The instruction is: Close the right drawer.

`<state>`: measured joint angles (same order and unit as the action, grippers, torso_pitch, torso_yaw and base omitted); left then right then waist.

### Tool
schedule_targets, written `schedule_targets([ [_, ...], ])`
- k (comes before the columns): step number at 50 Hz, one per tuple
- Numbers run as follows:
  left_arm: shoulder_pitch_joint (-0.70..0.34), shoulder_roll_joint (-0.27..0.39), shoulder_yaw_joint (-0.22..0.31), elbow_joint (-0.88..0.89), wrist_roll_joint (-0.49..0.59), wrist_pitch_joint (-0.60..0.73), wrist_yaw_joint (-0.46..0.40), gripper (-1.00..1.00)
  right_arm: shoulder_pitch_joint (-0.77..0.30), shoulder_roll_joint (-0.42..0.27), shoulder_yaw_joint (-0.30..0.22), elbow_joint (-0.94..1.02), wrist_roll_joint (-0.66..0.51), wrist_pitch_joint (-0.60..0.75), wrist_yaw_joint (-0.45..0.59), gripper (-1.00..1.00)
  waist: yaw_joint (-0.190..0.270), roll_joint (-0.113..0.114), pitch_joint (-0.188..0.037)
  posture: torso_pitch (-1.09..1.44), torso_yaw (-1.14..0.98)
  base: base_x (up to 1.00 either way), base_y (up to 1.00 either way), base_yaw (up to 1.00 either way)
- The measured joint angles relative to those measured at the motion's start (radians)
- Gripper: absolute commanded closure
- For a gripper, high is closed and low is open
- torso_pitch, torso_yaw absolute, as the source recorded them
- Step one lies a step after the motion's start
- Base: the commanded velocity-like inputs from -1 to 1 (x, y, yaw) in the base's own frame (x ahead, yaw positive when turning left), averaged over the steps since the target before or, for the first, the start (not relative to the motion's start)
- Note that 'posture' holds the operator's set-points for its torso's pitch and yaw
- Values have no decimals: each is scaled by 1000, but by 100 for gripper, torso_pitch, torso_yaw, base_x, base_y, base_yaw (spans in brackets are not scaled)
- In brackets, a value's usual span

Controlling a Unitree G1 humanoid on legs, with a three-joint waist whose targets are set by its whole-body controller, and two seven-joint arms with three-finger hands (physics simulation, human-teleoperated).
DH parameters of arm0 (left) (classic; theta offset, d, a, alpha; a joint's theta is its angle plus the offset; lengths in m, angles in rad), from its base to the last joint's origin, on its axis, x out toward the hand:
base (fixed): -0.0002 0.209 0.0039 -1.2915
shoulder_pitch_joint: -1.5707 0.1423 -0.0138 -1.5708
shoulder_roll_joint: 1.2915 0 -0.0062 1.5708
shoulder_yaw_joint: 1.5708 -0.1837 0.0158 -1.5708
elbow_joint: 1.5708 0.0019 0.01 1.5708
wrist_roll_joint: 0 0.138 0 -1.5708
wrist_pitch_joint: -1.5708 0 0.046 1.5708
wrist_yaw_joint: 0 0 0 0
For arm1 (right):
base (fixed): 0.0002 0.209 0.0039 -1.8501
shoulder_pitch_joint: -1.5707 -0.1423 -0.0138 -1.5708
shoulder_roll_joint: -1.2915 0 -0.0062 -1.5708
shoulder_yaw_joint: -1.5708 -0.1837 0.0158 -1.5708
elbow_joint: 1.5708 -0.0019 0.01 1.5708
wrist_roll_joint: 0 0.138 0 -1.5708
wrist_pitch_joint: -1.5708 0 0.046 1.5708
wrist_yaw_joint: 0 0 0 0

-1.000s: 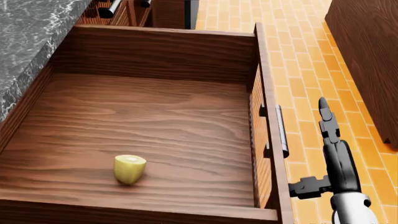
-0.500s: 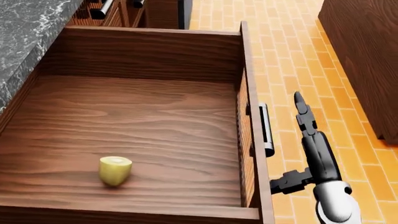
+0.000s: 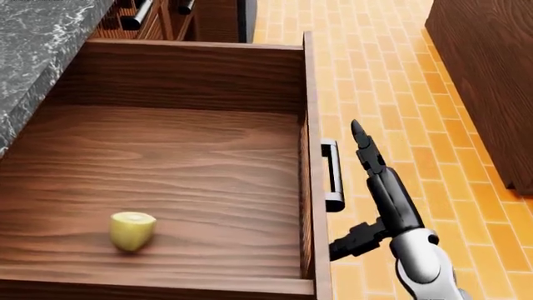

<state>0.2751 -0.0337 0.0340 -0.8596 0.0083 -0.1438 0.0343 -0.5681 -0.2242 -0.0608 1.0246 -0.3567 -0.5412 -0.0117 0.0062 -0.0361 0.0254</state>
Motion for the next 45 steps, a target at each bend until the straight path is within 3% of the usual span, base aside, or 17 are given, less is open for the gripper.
schedule_targets([
  [45, 0, -1, 2, 1, -6, 3, -2, -100, -143, 83, 58, 150, -92, -3, 0, -100, 2, 5, 3, 0, 0, 0, 0, 0],
])
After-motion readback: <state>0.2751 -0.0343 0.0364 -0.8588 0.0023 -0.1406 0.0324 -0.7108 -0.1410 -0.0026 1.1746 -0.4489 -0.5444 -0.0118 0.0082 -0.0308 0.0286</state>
